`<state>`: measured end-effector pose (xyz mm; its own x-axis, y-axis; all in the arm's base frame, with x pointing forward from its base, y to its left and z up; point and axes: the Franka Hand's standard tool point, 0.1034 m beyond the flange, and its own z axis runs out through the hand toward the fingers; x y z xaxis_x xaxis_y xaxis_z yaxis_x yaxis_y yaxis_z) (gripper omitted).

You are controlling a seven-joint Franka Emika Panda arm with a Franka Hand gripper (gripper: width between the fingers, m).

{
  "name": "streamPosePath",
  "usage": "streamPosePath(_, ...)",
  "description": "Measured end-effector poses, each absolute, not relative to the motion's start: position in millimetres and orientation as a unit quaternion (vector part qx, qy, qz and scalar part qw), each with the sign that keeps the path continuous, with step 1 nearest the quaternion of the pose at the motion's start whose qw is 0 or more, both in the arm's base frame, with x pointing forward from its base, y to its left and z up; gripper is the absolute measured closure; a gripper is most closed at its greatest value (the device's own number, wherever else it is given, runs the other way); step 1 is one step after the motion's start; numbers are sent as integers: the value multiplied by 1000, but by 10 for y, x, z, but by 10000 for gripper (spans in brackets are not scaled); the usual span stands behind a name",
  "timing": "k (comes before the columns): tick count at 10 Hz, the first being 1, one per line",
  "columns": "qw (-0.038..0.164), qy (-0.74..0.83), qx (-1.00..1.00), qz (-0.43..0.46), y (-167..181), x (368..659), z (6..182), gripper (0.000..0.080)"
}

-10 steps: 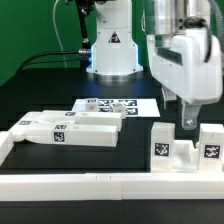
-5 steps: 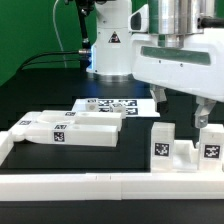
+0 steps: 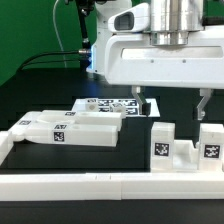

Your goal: Assemble chair

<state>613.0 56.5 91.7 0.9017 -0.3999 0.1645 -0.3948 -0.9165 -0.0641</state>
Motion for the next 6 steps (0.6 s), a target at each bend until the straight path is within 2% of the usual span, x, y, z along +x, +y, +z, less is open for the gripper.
streamPosePath(4, 2, 111, -988, -103, 518, 6114, 914, 151)
streamPosePath(6, -6, 91, -987, -130, 426, 5985, 831, 151)
